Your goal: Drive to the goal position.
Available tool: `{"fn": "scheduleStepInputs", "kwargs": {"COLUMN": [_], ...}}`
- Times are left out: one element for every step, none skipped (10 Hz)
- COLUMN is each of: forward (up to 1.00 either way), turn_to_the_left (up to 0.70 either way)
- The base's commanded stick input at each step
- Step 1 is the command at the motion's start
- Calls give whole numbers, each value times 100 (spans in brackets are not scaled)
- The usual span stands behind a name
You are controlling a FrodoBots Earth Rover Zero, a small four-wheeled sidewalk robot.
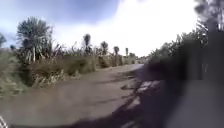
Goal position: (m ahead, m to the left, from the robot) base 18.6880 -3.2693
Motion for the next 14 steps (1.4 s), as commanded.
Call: {"fn": "scheduleStepInputs", "kwargs": {"forward": [85,85,85,85,85,85,85,85,85,85,85,85,85,85], "turn_to_the_left": [-27,-34,-34,-34,-34,-34,-34,-33,-31,-29,0,0,0,-34]}}
